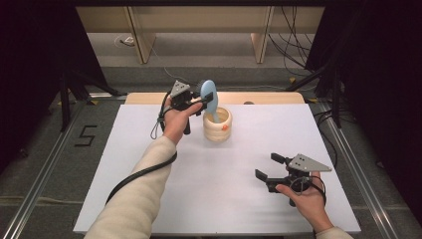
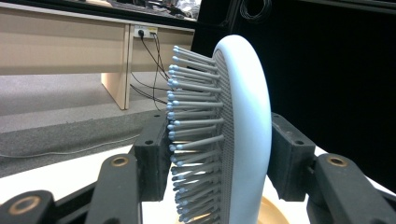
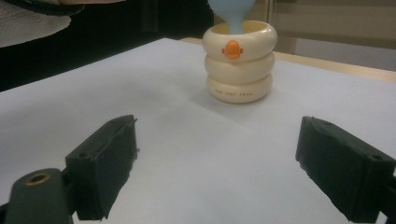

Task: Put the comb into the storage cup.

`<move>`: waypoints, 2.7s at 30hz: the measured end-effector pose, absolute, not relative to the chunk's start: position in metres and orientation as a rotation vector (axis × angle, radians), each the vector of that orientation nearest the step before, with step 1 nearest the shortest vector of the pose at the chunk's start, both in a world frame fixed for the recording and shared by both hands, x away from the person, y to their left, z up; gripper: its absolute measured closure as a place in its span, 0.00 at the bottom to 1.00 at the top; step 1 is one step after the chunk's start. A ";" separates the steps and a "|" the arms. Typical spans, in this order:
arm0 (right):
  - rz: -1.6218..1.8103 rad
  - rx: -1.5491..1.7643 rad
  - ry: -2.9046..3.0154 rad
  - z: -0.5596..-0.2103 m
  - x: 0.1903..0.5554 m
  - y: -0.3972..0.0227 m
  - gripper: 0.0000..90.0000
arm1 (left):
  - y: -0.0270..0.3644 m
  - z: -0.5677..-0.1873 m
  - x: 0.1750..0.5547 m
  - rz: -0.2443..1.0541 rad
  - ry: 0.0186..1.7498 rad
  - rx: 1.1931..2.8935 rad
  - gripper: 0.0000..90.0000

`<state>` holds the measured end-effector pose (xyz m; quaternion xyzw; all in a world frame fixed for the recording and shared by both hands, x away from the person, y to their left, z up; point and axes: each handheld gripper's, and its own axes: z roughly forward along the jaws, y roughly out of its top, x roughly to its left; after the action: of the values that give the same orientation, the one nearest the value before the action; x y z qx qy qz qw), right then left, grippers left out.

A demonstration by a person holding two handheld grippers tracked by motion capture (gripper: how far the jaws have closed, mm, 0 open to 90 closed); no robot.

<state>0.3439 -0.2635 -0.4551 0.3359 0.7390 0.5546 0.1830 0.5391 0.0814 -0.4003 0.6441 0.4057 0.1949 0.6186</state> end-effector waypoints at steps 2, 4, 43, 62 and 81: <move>1.564 0.948 2.085 -0.455 0.344 -0.264 0.15 | 0.083 -0.401 0.538 0.447 0.941 1.480 0.52; 1.566 0.949 2.084 -0.455 0.344 -0.263 0.15 | 0.086 -0.401 0.538 0.450 0.947 1.480 0.51; 1.563 0.948 2.086 -0.455 0.344 -0.263 0.15 | 0.100 -0.395 0.529 0.383 1.050 1.459 0.28; 1.560 0.953 2.085 -0.455 0.344 -0.263 0.15 | 0.106 -0.396 0.526 0.376 1.068 1.505 0.19; 1.557 0.965 2.082 -0.456 0.345 -0.263 0.14 | 0.115 -0.392 0.519 0.409 1.065 1.571 0.09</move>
<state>0.3448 -0.2627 -0.4559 0.3421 0.7382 0.5519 0.1831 0.5186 0.1148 -0.3918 0.6677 0.4528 0.1740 0.5647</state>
